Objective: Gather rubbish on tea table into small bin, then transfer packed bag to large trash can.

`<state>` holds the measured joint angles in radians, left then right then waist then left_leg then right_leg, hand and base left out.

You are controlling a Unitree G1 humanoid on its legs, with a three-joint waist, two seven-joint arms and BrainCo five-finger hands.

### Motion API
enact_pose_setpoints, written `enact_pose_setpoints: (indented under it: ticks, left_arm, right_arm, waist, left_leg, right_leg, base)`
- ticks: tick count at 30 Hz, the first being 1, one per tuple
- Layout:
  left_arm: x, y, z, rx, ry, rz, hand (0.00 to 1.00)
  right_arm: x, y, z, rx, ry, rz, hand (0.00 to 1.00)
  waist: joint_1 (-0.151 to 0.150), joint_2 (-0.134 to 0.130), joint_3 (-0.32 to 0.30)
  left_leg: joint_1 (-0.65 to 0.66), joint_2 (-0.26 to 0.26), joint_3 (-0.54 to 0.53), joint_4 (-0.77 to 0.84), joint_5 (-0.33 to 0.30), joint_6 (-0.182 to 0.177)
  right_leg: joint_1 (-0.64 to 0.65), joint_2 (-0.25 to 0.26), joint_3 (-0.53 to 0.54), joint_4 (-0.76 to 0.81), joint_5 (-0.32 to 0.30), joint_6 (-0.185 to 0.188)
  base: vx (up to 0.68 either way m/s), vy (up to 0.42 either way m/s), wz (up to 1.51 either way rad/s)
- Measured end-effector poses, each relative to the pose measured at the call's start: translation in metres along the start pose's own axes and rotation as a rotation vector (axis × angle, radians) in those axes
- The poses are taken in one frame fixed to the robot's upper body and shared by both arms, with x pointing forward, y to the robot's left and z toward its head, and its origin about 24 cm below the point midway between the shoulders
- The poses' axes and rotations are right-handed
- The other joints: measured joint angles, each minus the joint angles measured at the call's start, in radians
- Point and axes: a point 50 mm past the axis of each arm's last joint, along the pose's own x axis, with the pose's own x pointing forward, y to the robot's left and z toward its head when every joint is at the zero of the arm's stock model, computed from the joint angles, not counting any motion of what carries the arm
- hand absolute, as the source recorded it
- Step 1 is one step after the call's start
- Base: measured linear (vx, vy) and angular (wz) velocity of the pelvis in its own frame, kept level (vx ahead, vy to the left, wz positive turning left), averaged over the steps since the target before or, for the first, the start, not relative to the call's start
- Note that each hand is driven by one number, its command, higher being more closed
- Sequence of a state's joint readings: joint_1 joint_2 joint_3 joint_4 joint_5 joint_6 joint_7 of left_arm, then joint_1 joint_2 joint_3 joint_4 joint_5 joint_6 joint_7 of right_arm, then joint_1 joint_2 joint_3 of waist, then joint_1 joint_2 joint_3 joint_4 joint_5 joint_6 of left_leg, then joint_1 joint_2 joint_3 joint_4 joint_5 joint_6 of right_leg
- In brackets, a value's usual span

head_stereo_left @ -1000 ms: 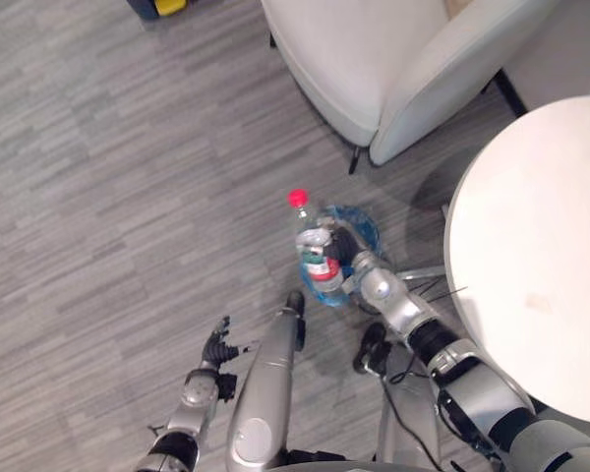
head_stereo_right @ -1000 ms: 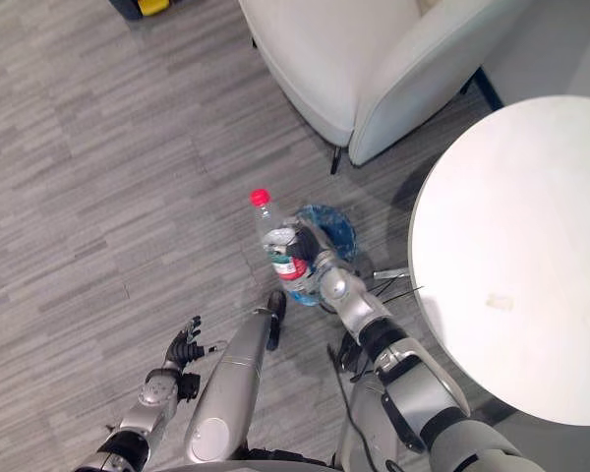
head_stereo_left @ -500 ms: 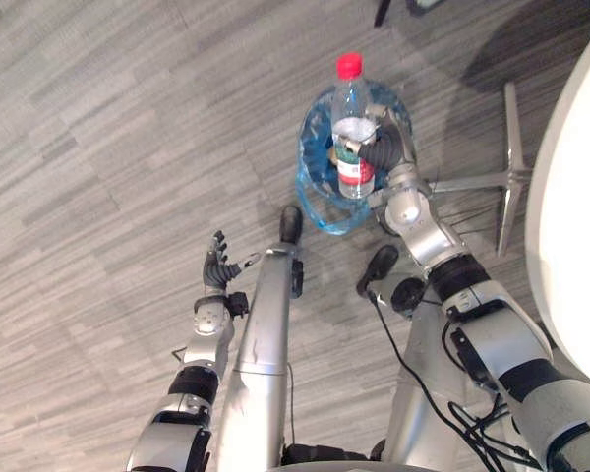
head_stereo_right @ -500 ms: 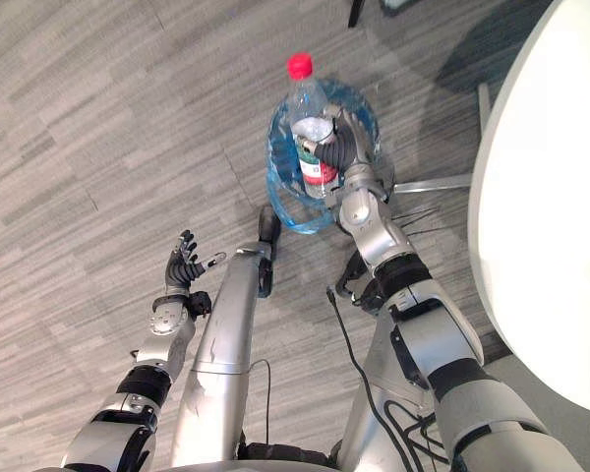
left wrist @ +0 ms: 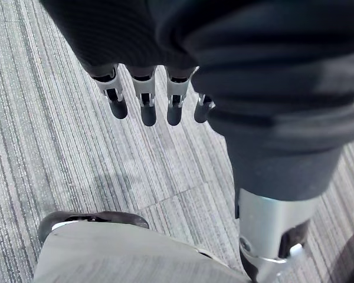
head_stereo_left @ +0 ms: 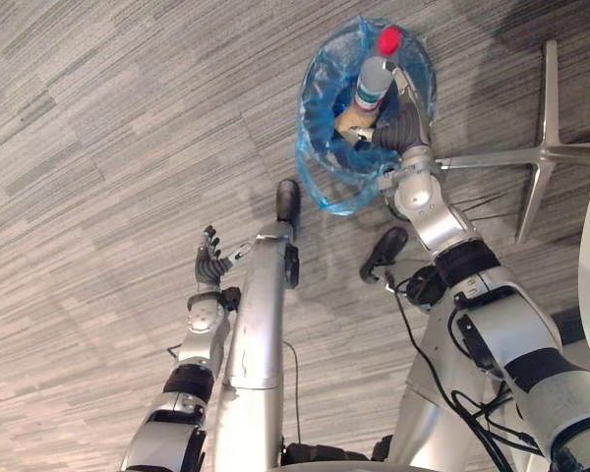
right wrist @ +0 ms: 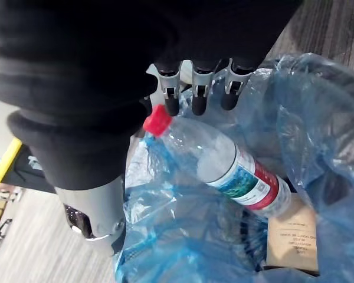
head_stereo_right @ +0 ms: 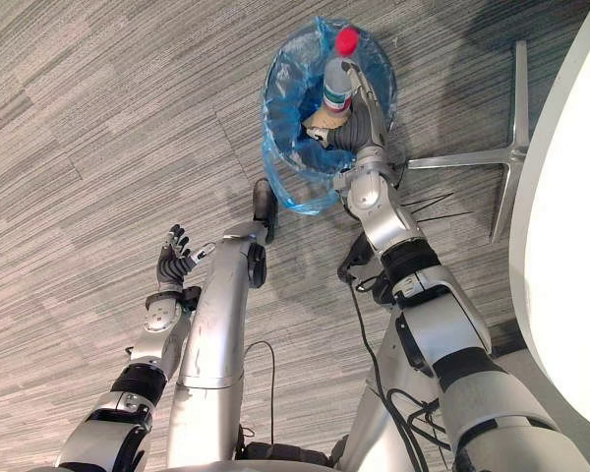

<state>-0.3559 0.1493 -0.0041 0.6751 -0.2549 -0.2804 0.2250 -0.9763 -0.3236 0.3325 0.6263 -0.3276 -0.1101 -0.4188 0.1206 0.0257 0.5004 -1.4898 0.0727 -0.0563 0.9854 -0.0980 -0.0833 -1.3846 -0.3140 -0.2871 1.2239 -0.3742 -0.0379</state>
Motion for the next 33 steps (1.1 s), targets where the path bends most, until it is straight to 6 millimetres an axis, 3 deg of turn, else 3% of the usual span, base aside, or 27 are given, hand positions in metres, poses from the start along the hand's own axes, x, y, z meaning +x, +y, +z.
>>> enact_pose_setpoints:
  ticks: [6,11,17,18,23,33]
  left_arm:
    - [0.001,0.005,-0.001,0.012,0.006,0.010,0.00]
    - [0.001,0.019,-0.006,0.060,0.032,0.033,0.00]
    - [0.000,0.021,-0.007,0.070,0.038,0.035,0.00]
    - [0.001,0.021,-0.007,0.070,0.037,0.034,0.00]
    - [0.002,0.021,-0.008,0.071,0.043,0.036,0.00]
    - [0.004,0.019,-0.006,0.067,0.038,0.035,0.00]
  right_arm:
    - [-0.027,0.021,-0.008,-0.113,-0.040,0.096,0.00]
    - [-0.063,0.059,-0.017,-0.228,-0.066,0.273,0.00]
    - [-0.085,0.085,-0.037,-0.353,-0.019,0.436,0.00]
    - [-0.087,0.088,-0.041,-0.381,-0.005,0.458,1.00]
    - [-0.088,0.093,-0.056,-0.462,0.072,0.503,1.00]
    - [-0.067,0.082,-0.051,-0.383,0.121,0.432,1.00]
  waist:
    - [-0.006,-0.015,-0.008]
    - [-0.021,-0.068,-0.038]
    - [-0.025,-0.068,-0.039]
    - [-0.025,-0.068,-0.039]
    - [-0.024,-0.068,-0.039]
    - [-0.020,-0.068,-0.039]
  left_leg:
    - [0.014,0.003,-0.003,-0.004,0.002,0.003]
    - [0.051,0.014,0.005,-0.066,0.020,-0.003]
    - [0.091,0.014,0.010,-0.140,0.051,-0.007]
    - [0.091,0.013,0.010,-0.151,0.056,-0.011]
    - [0.091,0.012,0.003,-0.177,0.070,-0.014]
    - [0.056,0.011,-0.001,-0.172,0.077,-0.014]
  right_leg:
    - [0.022,0.004,-0.009,-0.013,0.001,-0.002]
    - [0.050,0.017,-0.017,-0.063,0.010,-0.006]
    - [0.082,0.018,-0.036,-0.112,0.023,-0.013]
    - [0.083,0.018,-0.042,-0.117,0.023,-0.013]
    - [0.081,0.017,-0.054,-0.122,0.023,-0.013]
    - [0.040,0.015,-0.053,-0.103,0.021,-0.014]
  base:
    - [0.00,0.000,0.00]
    - [-0.02,0.011,0.00]
    - [-0.01,0.008,0.07]
    - [-0.02,0.010,0.09]
    - [-0.02,0.000,0.08]
    - [-0.01,0.004,0.01]
